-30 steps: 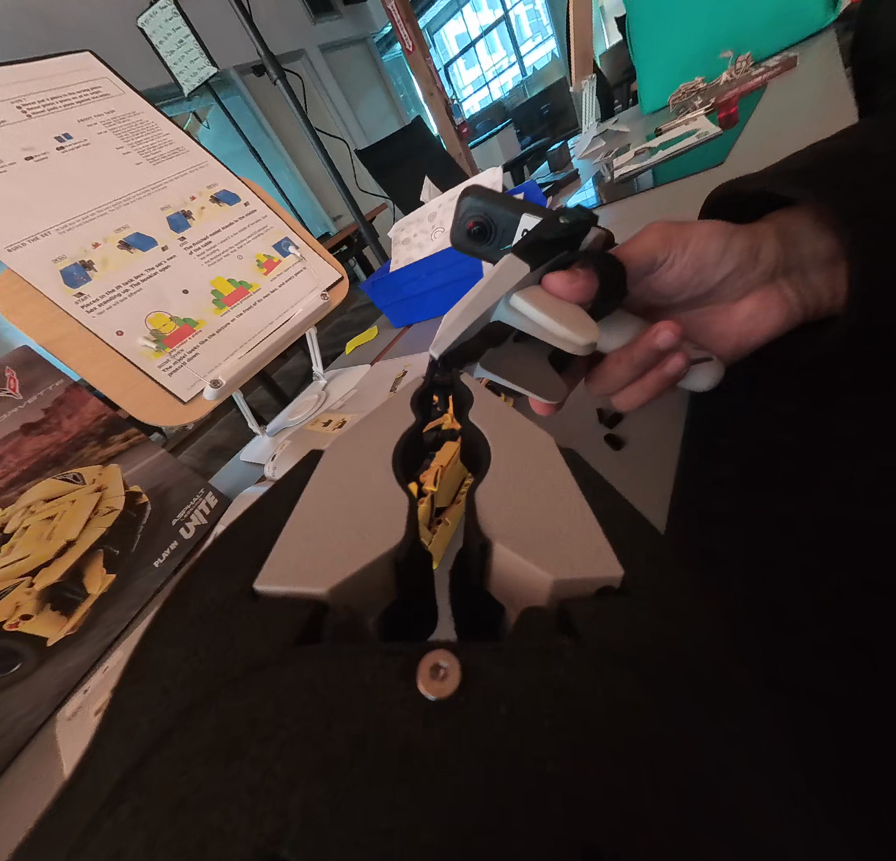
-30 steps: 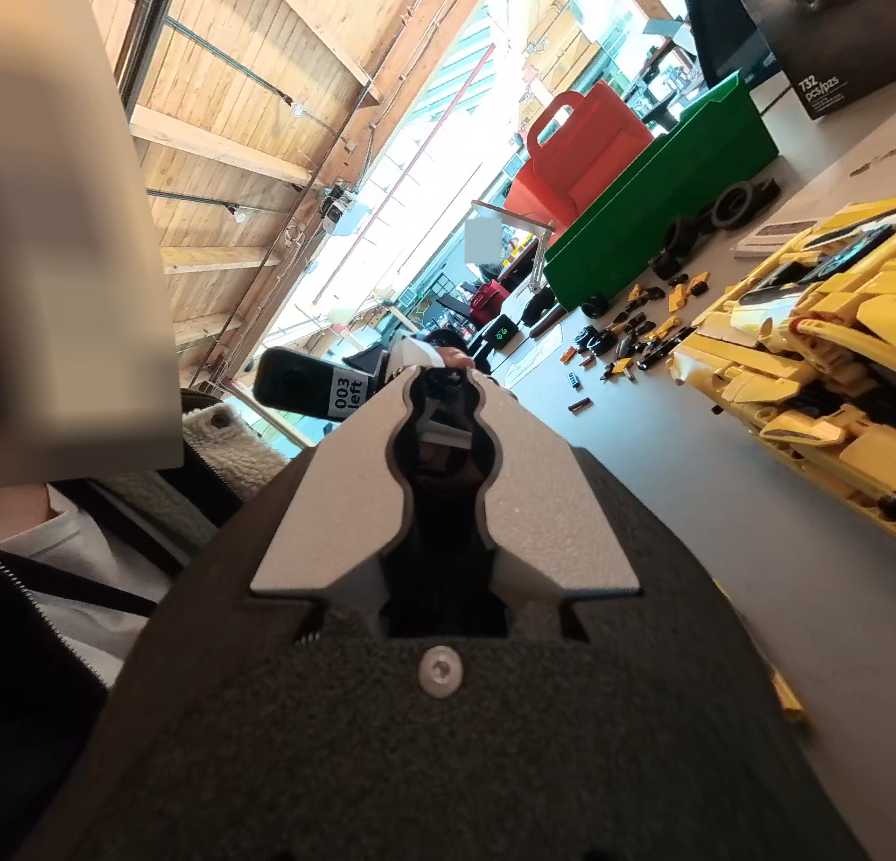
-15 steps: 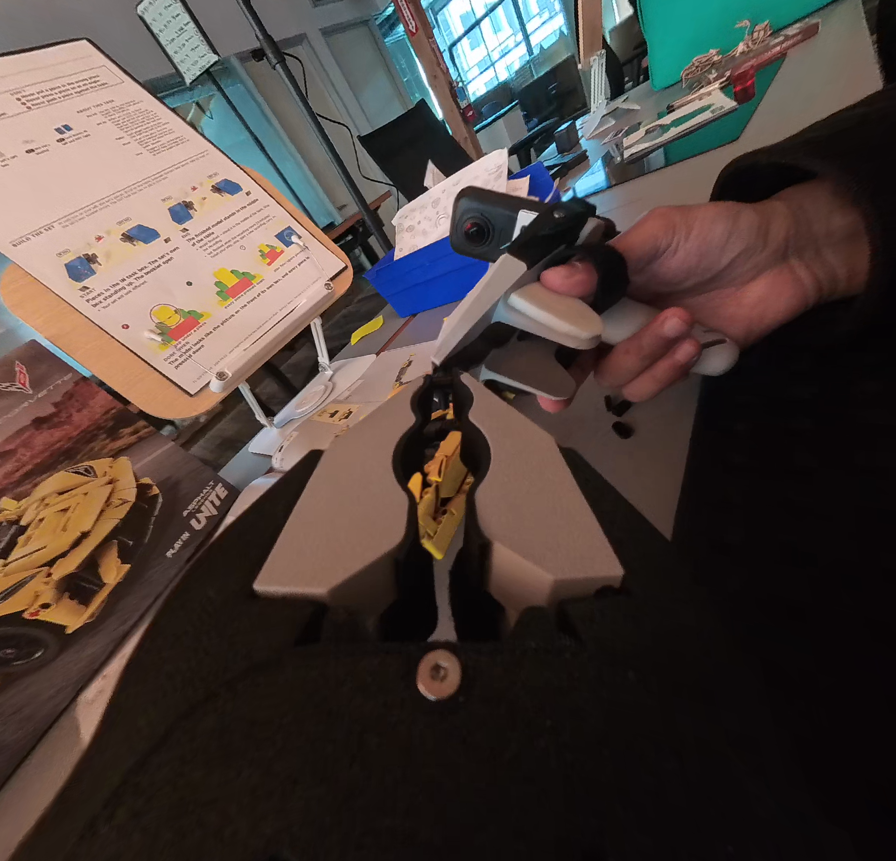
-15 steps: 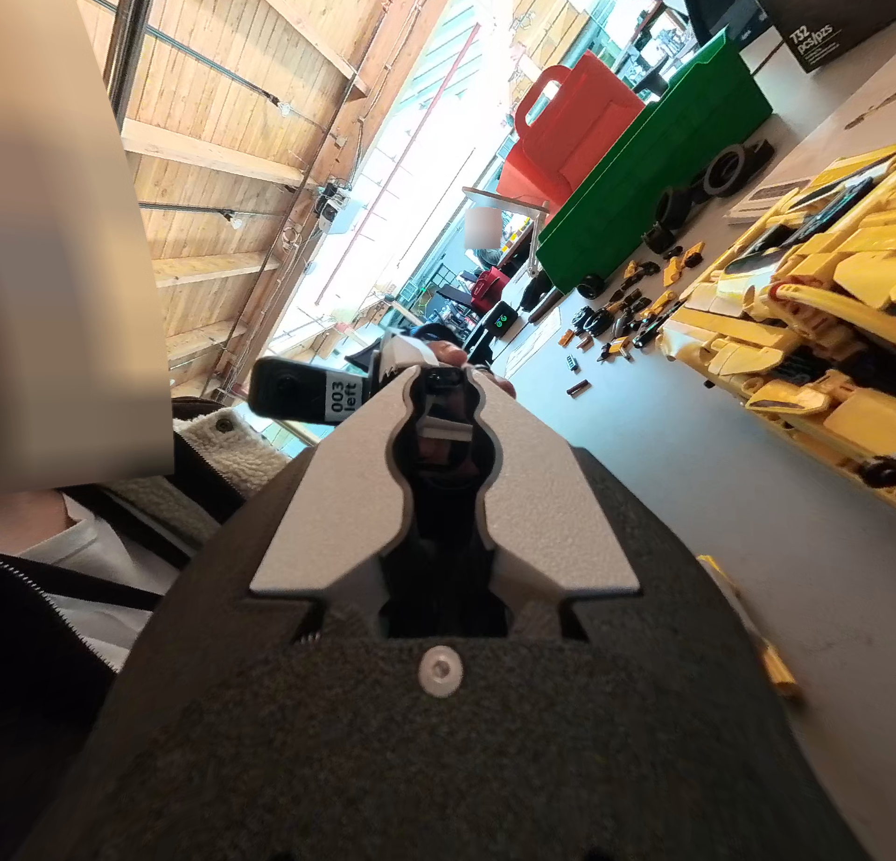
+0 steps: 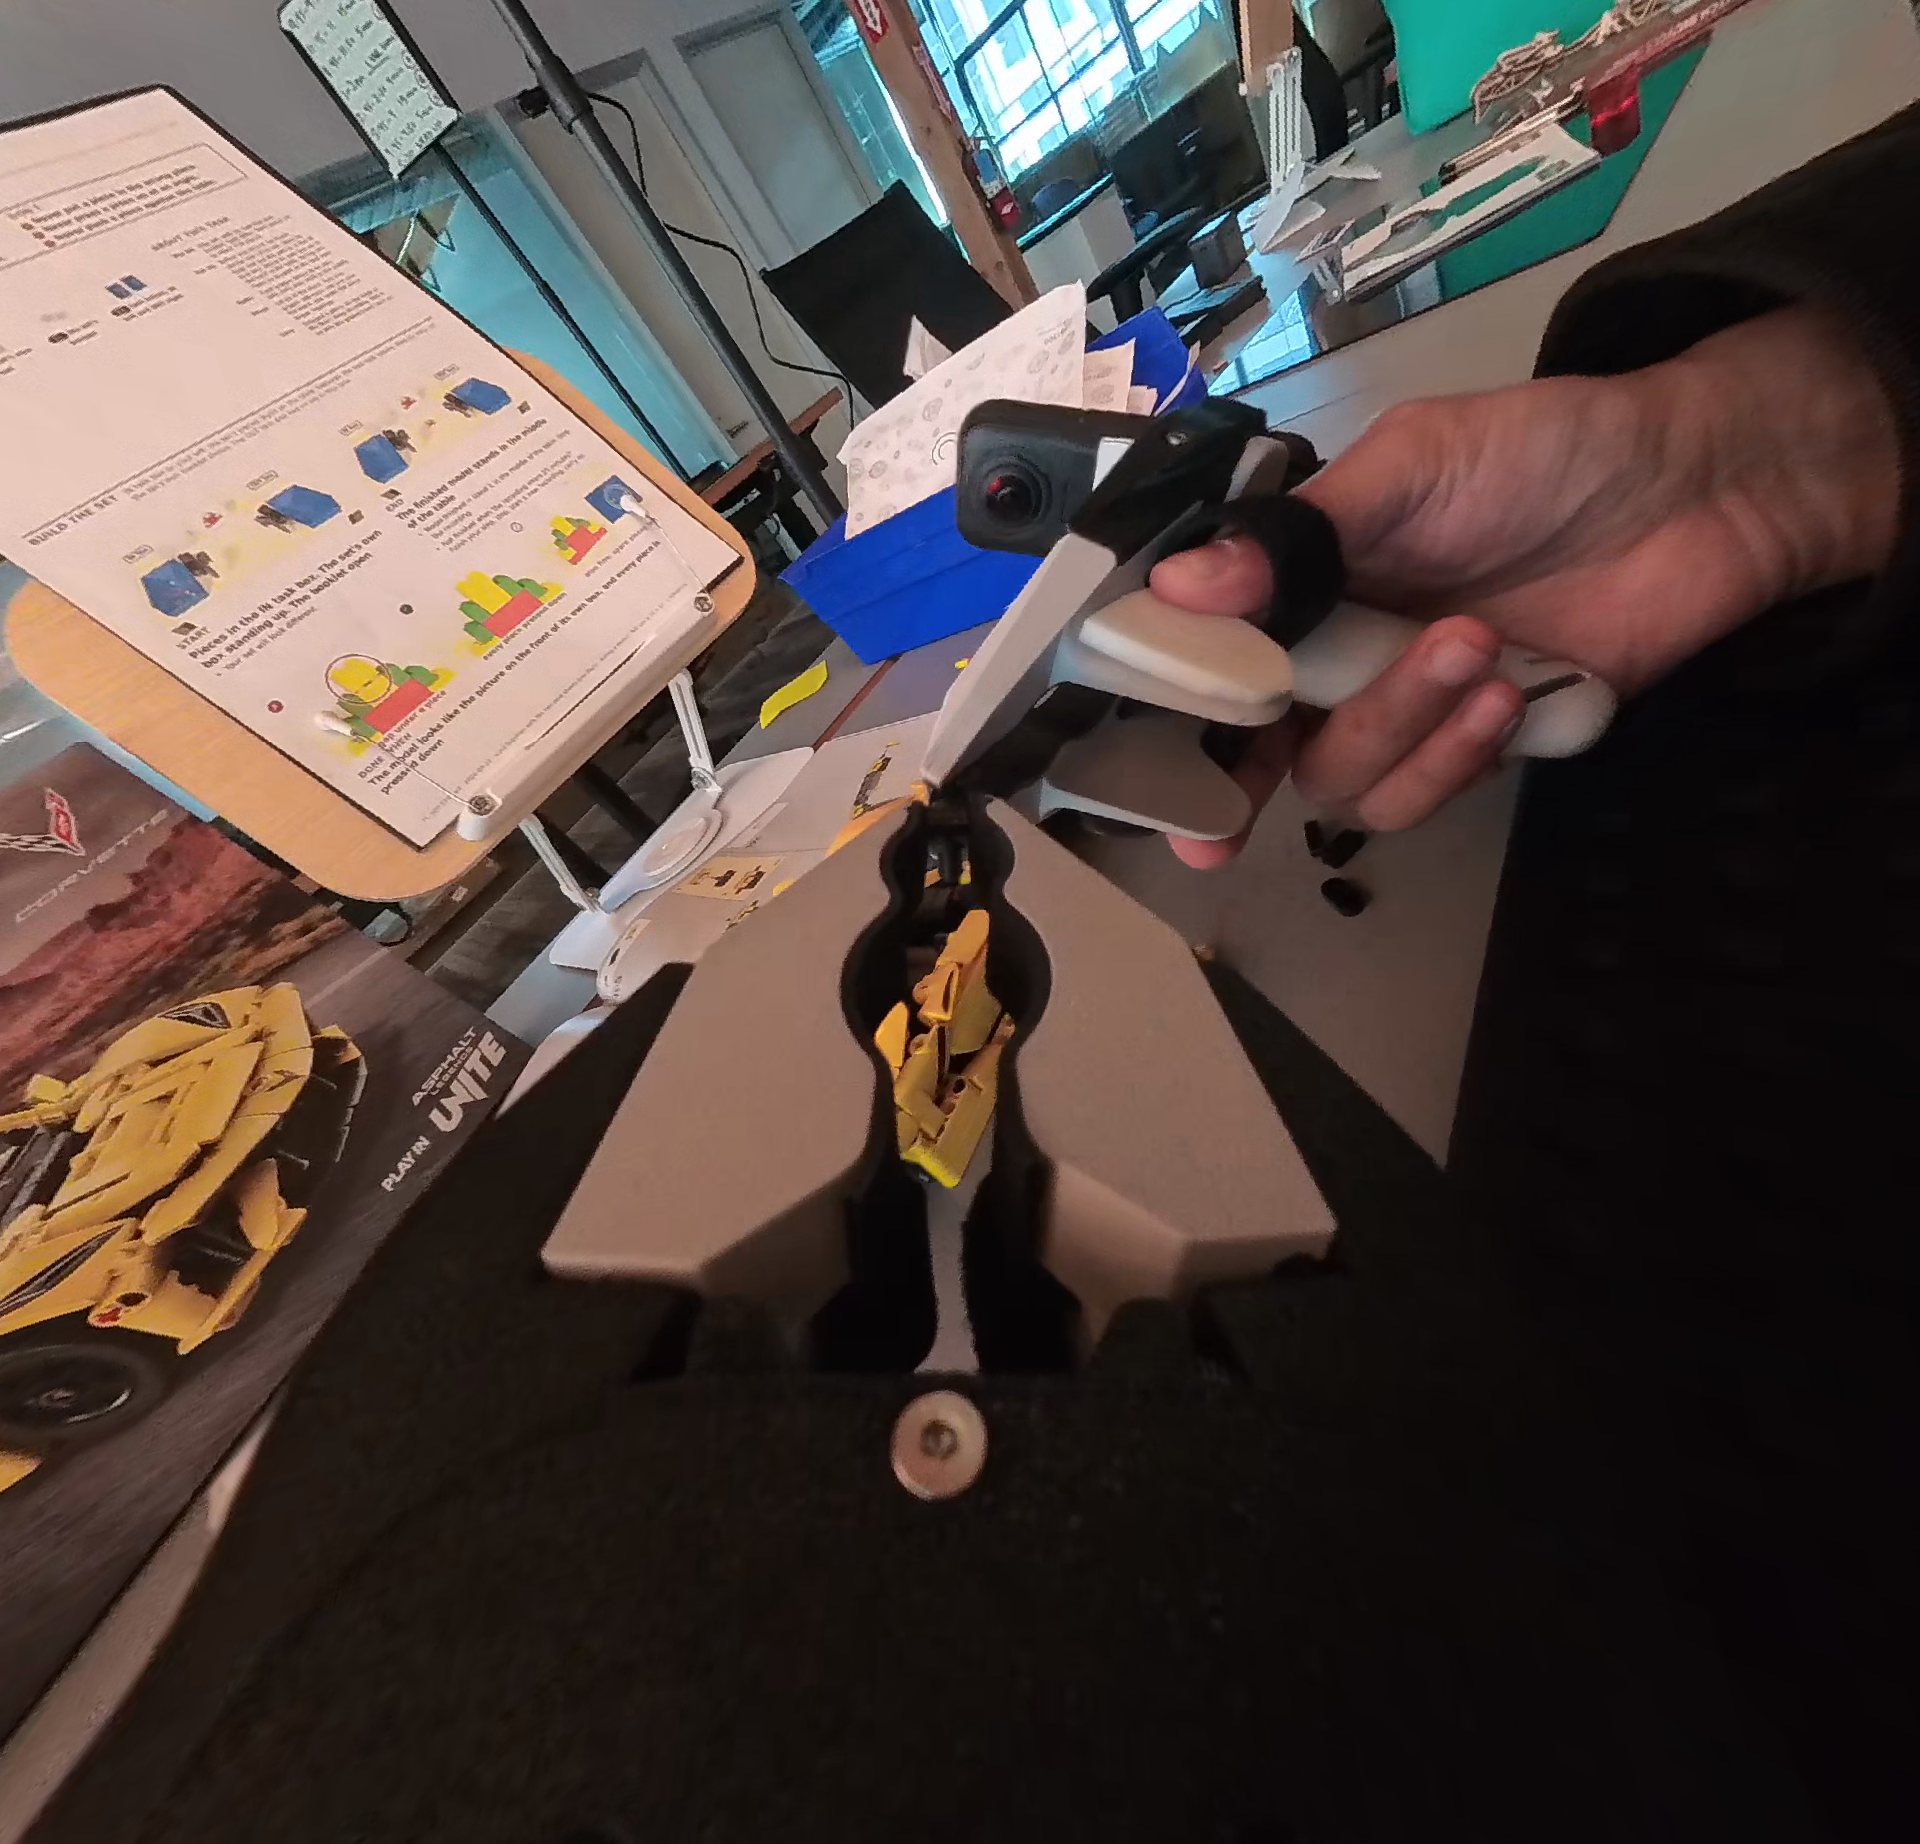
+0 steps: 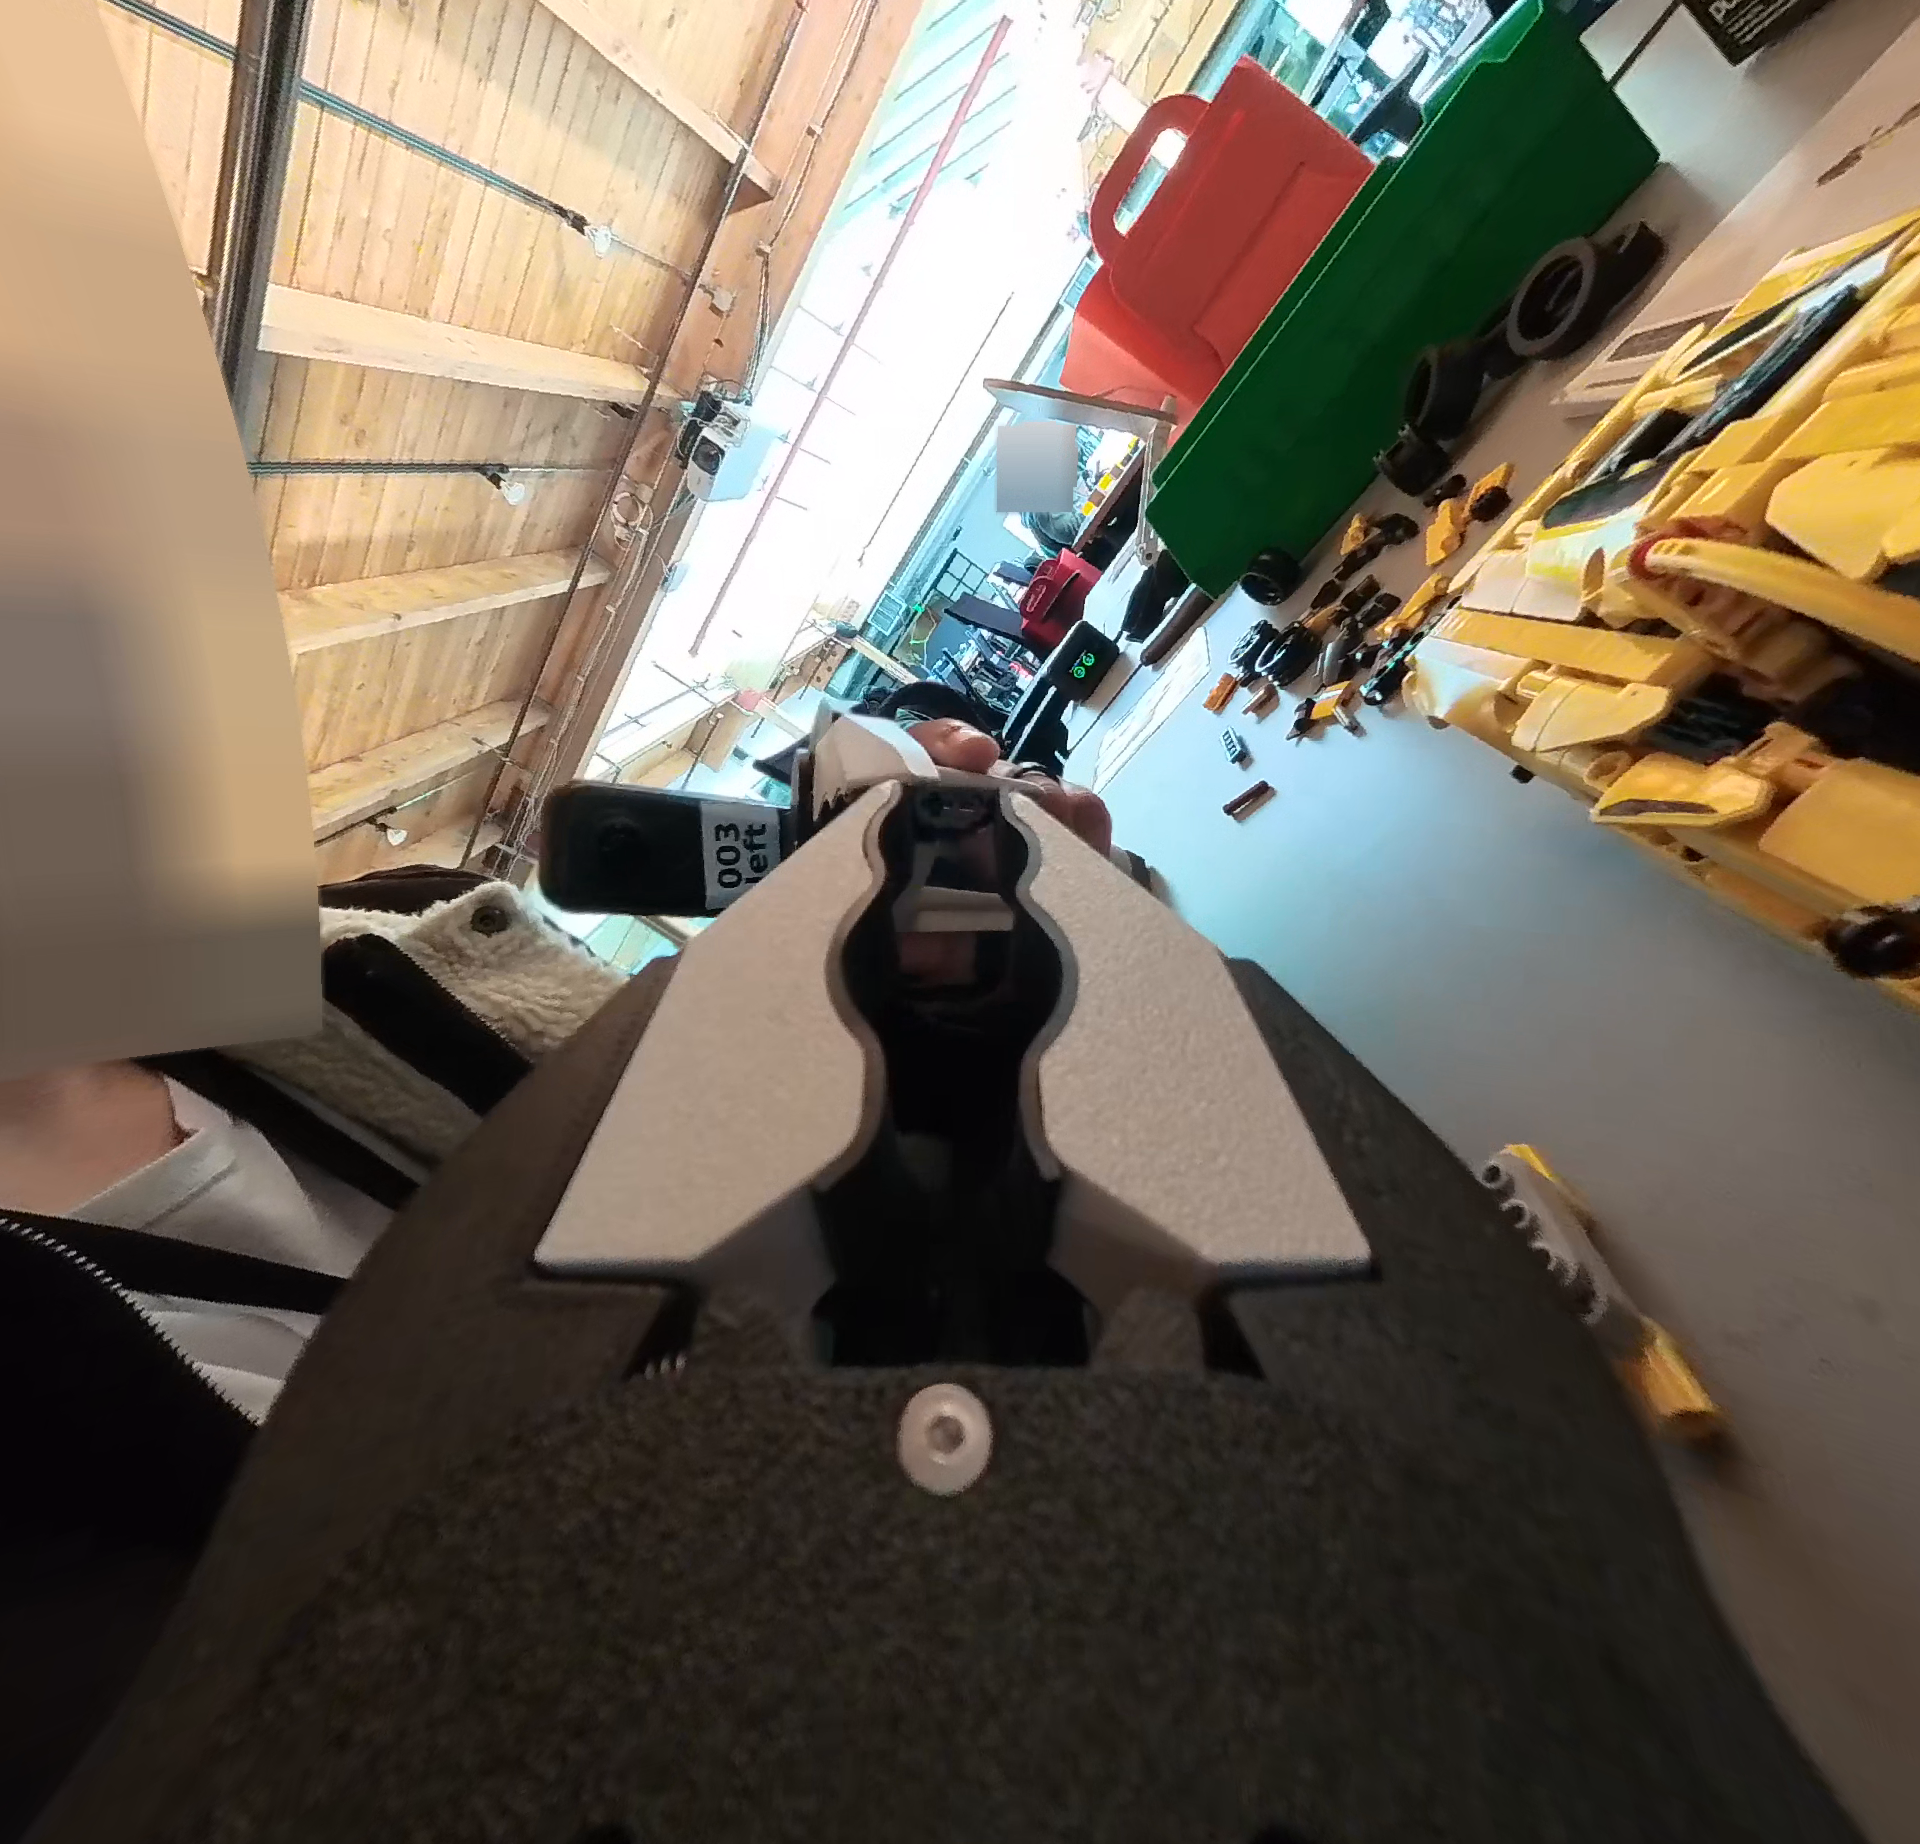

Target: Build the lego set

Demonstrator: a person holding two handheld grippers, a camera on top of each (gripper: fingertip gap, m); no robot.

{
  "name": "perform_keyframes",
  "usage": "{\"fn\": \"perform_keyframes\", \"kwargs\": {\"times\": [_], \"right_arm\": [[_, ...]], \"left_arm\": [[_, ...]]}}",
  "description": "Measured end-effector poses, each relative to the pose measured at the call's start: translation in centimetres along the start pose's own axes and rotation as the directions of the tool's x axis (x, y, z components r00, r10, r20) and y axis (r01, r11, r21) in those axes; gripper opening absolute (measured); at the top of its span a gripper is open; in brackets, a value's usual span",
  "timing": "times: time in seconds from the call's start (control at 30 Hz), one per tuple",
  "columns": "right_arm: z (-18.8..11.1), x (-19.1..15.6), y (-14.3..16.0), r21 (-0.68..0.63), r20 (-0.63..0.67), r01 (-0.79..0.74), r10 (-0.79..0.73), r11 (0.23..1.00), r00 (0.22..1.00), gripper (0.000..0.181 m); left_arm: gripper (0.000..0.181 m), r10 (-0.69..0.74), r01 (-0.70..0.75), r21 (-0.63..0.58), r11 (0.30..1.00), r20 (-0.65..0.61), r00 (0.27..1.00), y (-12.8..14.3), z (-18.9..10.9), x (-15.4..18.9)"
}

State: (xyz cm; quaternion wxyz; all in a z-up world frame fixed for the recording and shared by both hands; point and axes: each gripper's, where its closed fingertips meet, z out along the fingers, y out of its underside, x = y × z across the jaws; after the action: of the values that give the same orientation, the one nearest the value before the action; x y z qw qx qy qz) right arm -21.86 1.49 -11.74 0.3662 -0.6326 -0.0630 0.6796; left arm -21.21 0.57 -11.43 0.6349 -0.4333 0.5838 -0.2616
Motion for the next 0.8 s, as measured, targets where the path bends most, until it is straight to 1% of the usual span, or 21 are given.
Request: {"fn": "perform_keyframes", "kwargs": {"times": [0.07,0.13,0.17,0.2,0.27,0.3,0.33,0.4,0.43,0.47,0.5,0.57,0.6,0.63,0.67,0.7,0.77,0.8], "right_arm": [[0.1,-0.2,-0.1,0.001,0.006,0.023,-0.023,1.0,1.0,0.013],[0.2,-0.3,-0.5,0.013,-0.022,0.122,-0.122,0.992,0.992,0.014],[0.1,-0.5,-1.1,0.043,-0.042,0.195,-0.194,0.98,0.98,0.013],[0.0,-1.0,-1.9,0.077,-0.052,0.273,-0.27,0.959,0.962,0.013],[-0.2,-2.6,-2.8,0.113,-0.048,0.413,-0.41,0.904,0.911,0.013],[0.0,-3.1,-3.0,0.106,-0.066,0.495,-0.491,0.862,0.869,0.014],[0.2,-3.5,-3.1,0.077,-0.092,0.599,-0.592,0.797,0.8,0.014],[0.7,-3.9,-3.5,-0.028,-0.146,0.795,-0.789,0.606,0.596,0.014],[1.1,-4.2,-3.6,-0.086,-0.141,0.859,-0.86,0.505,0.491,0.013],[1.5,-4.6,-3.5,-0.137,-0.109,0.899,-0.909,0.416,0.403,0.013],[1.9,-4.7,-3.3,-0.186,-0.067,0.92,-0.938,0.346,0.34,0.013],[2.7,-3.7,-3.6,-0.273,-0.023,0.934,-0.972,0.23,0.233,0.013],[3.0,-2.8,-3.8,-0.302,-0.006,0.939,-0.985,0.166,0.172,0.014],[3.1,-1.7,-4.2,-0.315,-0.009,0.941,-0.992,0.124,0.127,0.014],[3.2,-0.5,-4.5,-0.333,-0.021,0.935,-0.992,0.123,0.123,0.014],[3.1,0.6,-4.5,-0.37,-0.044,0.917,-0.988,0.153,0.147,0.014],[2.7,2.5,-3.8,-0.473,-0.089,0.855,-0.977,0.212,0.192,0.014],[2.5,3.1,-3.3,-0.528,-0.094,0.825,-0.98,0.2,0.177,0.014]], "left_arm": [[0.007,-0.056,0.057,0.021,0.998,-0.013,0.998,-0.2,-0.1,-0.2],[0.007,-0.139,0.14,0.038,0.989,-0.032,0.99,-0.4,-0.1,-0.5],[0.007,-0.209,0.212,0.056,0.976,-0.055,0.976,-0.6,-0.2,-0.7],[0.007,-0.303,0.311,0.081,0.947,-0.089,0.949,-0.9,-0.3,-0.9],[0.007,-0.476,0.494,0.142,0.858,-0.143,0.868,-1.5,-1.0,-2.3],[0.007,-0.557,0.587,0.17,0.791,-0.195,0.807,-1.9,-1.4,-2.9],[0.007,-0.644,0.695,0.174,0.698,-0.272,0.715,-2.1,-1.7,-3.2],[0.007,-0.778,0.867,0.139,0.478,-0.392,0.491,-1.9,-2.1,-4.2],[0.007,-0.805,0.916,0.11,0.385,-0.445,0.392,-1.9,-2.4,-4.4],[0.007,-0.816,0.949,0.07,0.307,-0.494,0.3,-1.9,-2.6,-4.5],[0.007,-0.821,0.969,0.032,0.244,-0.526,0.224,-1.8,-2.7,-4.5],[0.007,-0.821,0.989,-0.063,0.134,-0.566,0.076,-1.5,-2.7,-4.3],[0.006,-0.825,0.991,-0.113,0.078,-0.565,0.0,-1.0,-2.5,-4.1],[0.006,-0.837,0.989,-0.146,0.03,-0.545,-0.055,-0.3,-2.2,-4.1],[0.007,-0.852,0.987,-0.159,-0.006,-0.517,-0.088,0.6,-1.9,-4.1],[0.006,-0.867,0.988,-0.154,-0.028,-0.488,-0.1,1.4,-1.8,-4.4],[0.006,-0.893,0.991,-0.13,-0.027,-0.442,-0.082,2.5,-1.7,-4.9],[0.006,-0.903,0.992,-0.121,-0.024,-0.424,-0.073,2.9,-1.7,-5.1]]}}
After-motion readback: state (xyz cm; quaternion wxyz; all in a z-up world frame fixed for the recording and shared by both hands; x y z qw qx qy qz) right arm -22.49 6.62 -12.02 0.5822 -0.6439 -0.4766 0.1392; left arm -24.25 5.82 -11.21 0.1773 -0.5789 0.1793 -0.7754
